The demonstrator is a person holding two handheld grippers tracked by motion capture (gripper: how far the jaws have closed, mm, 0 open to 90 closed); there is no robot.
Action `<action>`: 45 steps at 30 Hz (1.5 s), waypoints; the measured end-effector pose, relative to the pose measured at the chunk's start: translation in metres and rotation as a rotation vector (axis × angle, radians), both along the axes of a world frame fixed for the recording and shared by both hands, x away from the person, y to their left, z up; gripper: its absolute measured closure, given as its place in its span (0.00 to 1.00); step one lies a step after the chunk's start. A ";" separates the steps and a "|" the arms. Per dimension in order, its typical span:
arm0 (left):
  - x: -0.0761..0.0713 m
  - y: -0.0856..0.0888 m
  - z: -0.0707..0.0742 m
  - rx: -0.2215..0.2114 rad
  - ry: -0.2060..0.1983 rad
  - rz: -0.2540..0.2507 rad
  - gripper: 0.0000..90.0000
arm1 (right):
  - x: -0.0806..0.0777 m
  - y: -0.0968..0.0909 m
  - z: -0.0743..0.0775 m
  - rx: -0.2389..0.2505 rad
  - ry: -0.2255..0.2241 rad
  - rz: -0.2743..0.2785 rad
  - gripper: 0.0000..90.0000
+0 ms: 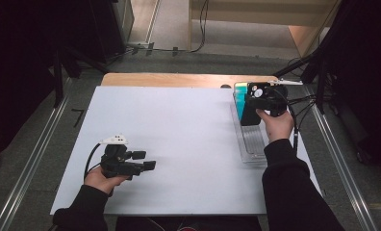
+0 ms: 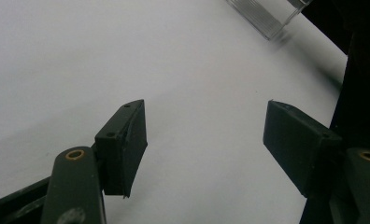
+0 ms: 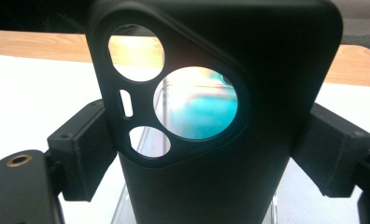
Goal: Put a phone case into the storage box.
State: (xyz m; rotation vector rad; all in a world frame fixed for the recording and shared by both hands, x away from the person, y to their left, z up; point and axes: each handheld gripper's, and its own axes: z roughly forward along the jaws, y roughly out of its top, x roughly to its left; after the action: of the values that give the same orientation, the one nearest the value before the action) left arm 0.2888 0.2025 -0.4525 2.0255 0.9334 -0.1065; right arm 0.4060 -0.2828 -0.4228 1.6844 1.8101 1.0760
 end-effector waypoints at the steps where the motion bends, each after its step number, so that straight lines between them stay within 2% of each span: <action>1: 0.000 0.000 0.000 0.001 0.001 -0.002 0.34 | 0.003 0.001 -0.003 -0.009 0.000 -0.002 0.14; 11: 0.001 -0.001 -0.001 0.005 0.001 -0.004 0.34 | 0.029 0.007 -0.019 -0.025 0.018 -0.023 0.14; 22: 0.002 -0.003 -0.003 0.012 0.006 -0.011 0.34 | 0.052 0.010 -0.024 -0.021 0.054 -0.040 0.14; 29: 0.003 -0.003 -0.003 0.004 0.006 -0.007 0.34 | 0.061 0.015 -0.025 -0.008 0.053 -0.054 0.14; 36: 0.003 -0.002 -0.002 0.005 0.006 -0.008 0.34 | 0.069 0.018 -0.026 -0.028 0.062 -0.058 0.14; 45: 0.003 -0.002 -0.002 0.005 0.008 -0.009 0.34 | 0.075 0.019 -0.031 -0.032 0.044 -0.069 0.13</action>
State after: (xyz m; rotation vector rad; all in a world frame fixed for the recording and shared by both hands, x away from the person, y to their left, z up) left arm 0.2923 0.2001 -0.4546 2.0355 0.9305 -0.1173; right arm 0.4807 -0.2636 -0.4536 1.7512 1.7721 0.9838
